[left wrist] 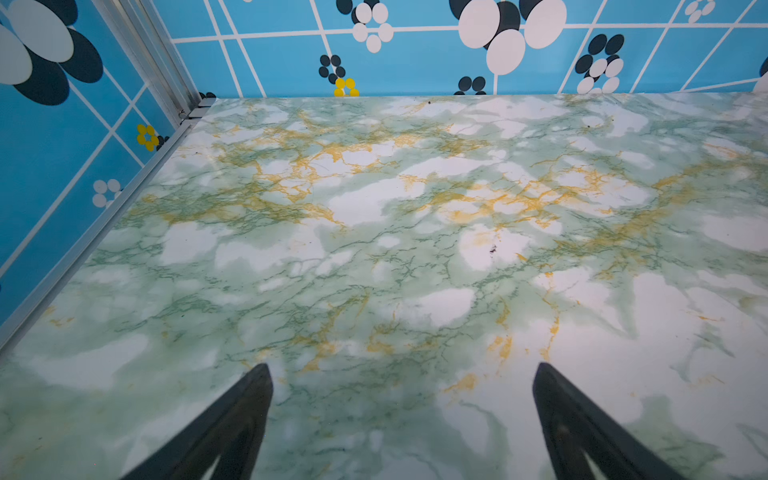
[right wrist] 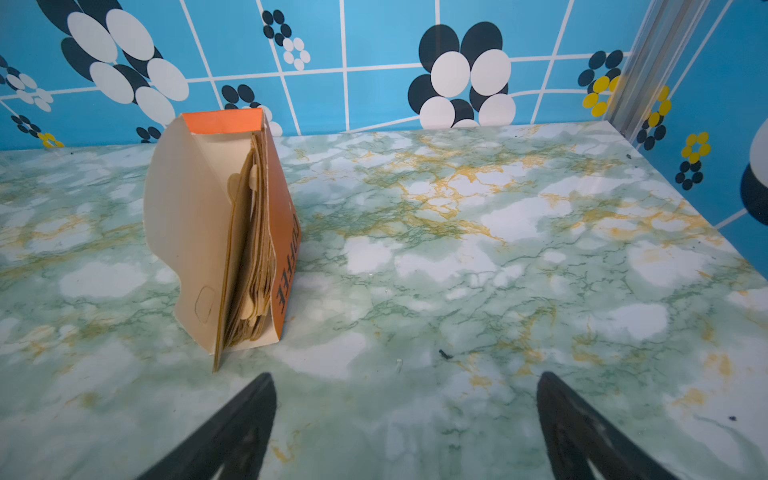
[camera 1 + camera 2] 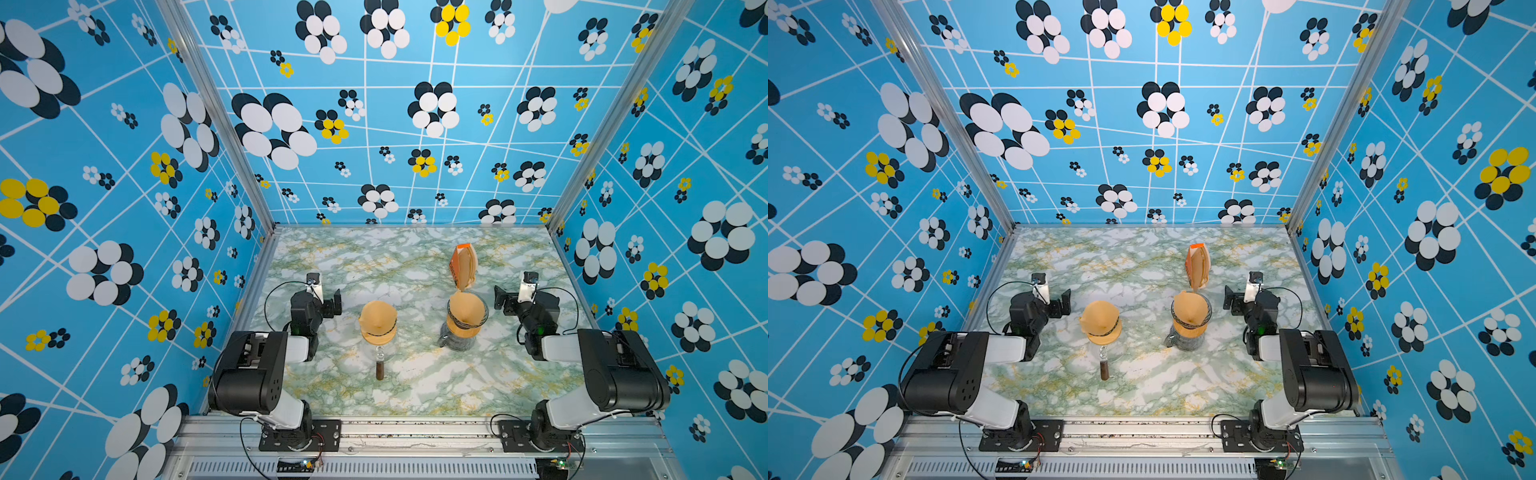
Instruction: Place the coffee filter in the dripper
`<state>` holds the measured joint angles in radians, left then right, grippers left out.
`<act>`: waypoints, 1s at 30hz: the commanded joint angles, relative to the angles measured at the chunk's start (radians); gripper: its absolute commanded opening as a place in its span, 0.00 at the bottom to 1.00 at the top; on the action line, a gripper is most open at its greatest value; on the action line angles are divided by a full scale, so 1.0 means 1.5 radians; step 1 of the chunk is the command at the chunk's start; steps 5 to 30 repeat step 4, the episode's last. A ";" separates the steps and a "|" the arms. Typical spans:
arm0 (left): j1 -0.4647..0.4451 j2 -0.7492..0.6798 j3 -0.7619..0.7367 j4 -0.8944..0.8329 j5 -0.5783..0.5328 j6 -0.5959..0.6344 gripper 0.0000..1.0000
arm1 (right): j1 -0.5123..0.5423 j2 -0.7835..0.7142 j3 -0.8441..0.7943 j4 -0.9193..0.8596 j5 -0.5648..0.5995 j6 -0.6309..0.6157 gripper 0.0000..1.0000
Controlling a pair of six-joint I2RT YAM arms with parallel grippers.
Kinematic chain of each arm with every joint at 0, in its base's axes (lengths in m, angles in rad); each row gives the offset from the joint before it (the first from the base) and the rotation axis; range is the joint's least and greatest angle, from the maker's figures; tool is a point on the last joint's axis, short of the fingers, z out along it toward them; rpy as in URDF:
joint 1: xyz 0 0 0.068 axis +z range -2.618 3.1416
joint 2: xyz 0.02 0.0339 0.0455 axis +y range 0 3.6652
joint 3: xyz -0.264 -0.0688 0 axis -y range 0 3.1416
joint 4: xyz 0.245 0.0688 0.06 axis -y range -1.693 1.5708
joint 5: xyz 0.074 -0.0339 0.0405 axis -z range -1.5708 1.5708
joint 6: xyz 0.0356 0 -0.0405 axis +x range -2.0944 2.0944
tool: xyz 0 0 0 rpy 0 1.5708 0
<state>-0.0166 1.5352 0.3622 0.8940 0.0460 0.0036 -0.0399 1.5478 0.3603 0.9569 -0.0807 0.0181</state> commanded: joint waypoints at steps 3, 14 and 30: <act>0.006 0.006 0.020 -0.002 0.009 0.000 0.99 | -0.001 0.007 0.005 0.004 0.011 0.005 0.99; 0.005 0.005 0.019 -0.001 0.010 0.000 0.99 | -0.001 0.007 0.004 0.004 0.011 0.005 0.99; 0.005 0.005 0.019 -0.001 0.010 0.000 0.99 | -0.001 0.007 0.004 0.004 0.011 0.005 0.99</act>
